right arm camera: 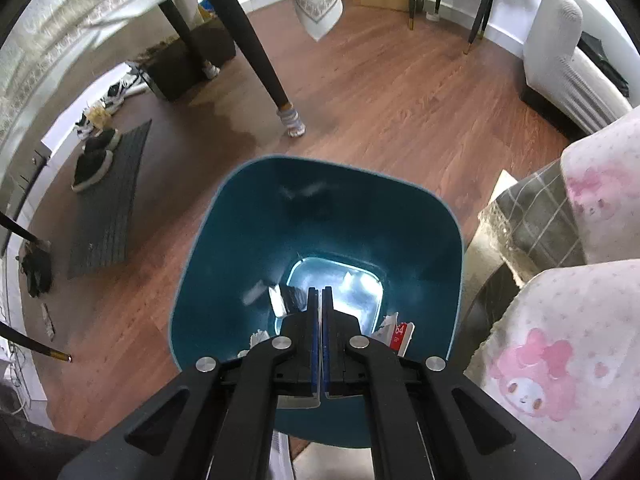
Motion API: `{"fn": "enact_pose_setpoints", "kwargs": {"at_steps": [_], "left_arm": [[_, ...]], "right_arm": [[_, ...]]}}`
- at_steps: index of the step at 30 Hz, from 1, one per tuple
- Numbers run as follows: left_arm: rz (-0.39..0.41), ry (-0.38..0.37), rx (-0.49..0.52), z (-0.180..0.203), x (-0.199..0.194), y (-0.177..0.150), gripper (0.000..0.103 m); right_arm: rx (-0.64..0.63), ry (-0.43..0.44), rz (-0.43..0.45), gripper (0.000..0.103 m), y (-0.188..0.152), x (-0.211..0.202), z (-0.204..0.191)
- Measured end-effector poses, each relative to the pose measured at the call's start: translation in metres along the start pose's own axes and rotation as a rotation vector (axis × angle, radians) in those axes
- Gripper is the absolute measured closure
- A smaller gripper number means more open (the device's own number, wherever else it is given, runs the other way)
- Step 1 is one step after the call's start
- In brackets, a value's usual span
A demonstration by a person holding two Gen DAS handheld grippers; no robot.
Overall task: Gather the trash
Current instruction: 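Open the right tool over the teal bin to drop the white box, then move both open tools back over the table toward the remaining trash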
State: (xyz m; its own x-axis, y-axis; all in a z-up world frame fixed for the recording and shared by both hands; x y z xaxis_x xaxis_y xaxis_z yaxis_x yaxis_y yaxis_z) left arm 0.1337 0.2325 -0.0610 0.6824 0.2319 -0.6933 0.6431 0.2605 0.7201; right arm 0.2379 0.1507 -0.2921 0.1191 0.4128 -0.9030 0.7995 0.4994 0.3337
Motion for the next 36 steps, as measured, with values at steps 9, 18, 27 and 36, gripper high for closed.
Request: {"fn": "enact_pose_setpoints", "kwargs": {"at_steps": [9,18,27,36], "left_arm": [[0.052,-0.031,-0.037,-0.005,-0.019,0.015,0.005],[0.07,-0.02,-0.053,-0.012,-0.022,0.022,0.005],[0.094,0.009,-0.028,-0.01,-0.025,0.025,0.005],[0.127,0.024,-0.023,-0.009,-0.034,0.034,0.005]], "right_arm": [[-0.016,-0.003,-0.063,0.057,-0.016,0.025,0.001],[-0.054,0.029,-0.004,0.035,-0.008,-0.001,-0.016],[-0.113,0.024,0.117,0.035,0.015,-0.067,-0.035],[-0.161,-0.005,0.295,0.027,0.035,-0.162,-0.04]]}}
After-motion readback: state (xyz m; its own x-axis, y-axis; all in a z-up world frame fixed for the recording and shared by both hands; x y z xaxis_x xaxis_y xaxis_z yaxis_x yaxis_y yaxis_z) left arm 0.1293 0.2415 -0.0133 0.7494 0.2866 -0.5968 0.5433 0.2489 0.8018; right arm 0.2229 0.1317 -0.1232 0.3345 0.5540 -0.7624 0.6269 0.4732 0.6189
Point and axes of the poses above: each gripper's, at about its wrist camera, not at the fingertips, and x roughly the way its jaws point, z to its right, y to its top, the point moved 9 cm from there along x, roughly the way its jaws point, and after that the axes turned 13 degrees about y, right-handed, at the moved point
